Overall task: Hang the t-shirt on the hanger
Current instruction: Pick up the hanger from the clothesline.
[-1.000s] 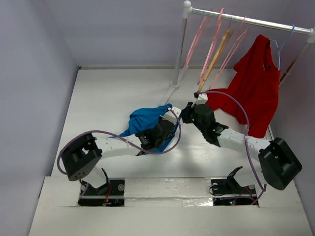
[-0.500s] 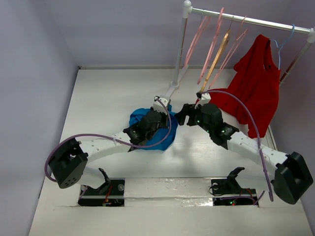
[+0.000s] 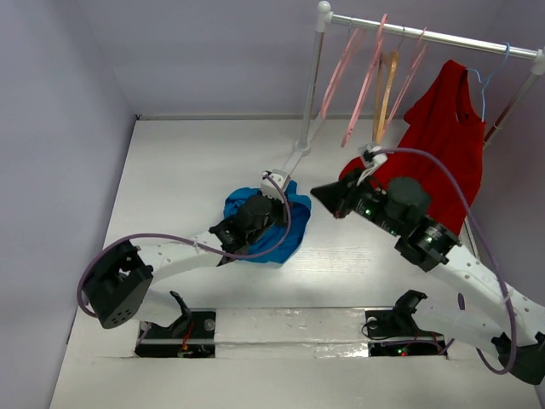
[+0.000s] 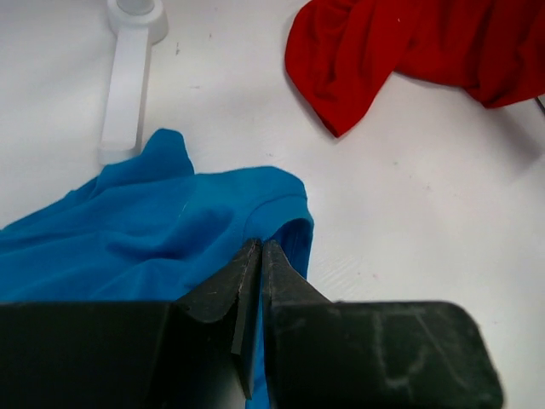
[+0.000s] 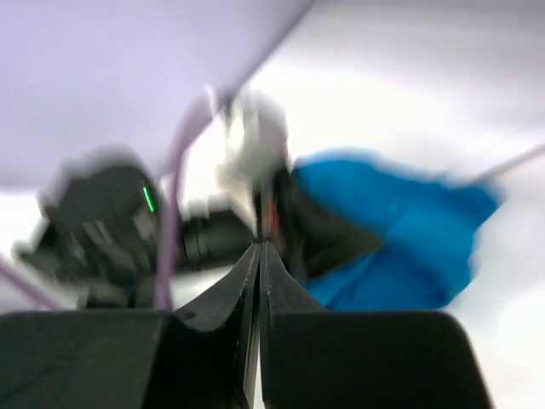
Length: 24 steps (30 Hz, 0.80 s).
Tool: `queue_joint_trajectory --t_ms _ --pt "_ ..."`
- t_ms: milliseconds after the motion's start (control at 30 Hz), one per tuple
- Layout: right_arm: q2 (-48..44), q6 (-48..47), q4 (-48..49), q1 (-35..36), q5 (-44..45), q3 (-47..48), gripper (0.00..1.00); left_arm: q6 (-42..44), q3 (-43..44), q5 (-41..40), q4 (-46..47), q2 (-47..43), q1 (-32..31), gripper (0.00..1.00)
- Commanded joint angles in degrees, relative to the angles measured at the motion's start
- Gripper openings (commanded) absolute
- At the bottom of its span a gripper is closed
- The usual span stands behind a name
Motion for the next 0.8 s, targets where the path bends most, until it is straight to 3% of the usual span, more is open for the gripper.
queue_joint_trajectory --t_ms 0,100,233,333,367,400,467,600,767 --pt "-1.21 -6.49 -3.67 0.17 14.13 13.22 0.07 -0.87 -1.60 1.55 4.17 -3.83 0.24 0.00" --pt "-0.96 -11.50 -4.02 0.17 24.28 17.89 0.00 -0.96 -2.83 1.72 4.52 -4.80 0.24 0.00" --pt "2.90 -20.01 -2.62 0.17 35.62 24.58 0.00 -0.61 -3.36 0.93 4.26 -5.33 0.24 0.00" --pt "8.34 -23.20 -3.41 -4.64 41.01 30.03 0.00 -0.87 -3.53 1.37 4.35 -6.03 0.24 0.00" --pt "9.49 -22.77 -4.98 -9.71 40.32 32.21 0.02 -0.87 -3.62 1.37 4.26 -6.38 0.24 0.00" --pt "10.64 -21.81 -5.95 -12.72 37.44 33.37 0.05 -0.87 -3.62 1.37 4.17 -6.47 0.24 0.00" --pt "14.15 -19.34 -9.02 -19.22 34.43 36.78 0.20 -0.87 -3.71 1.28 4.00 -6.82 0.24 0.00" --pt "20.83 -24.25 -10.44 -20.30 40.65 42.76 0.47 -0.79 -3.62 1.20 3.99 -6.47 0.24 0.00" --pt "25.93 -25.58 -10.54 -22.07 41.10 45.86 0.48 -0.96 -3.36 2.16 3.91 -6.03 0.24 0.00"
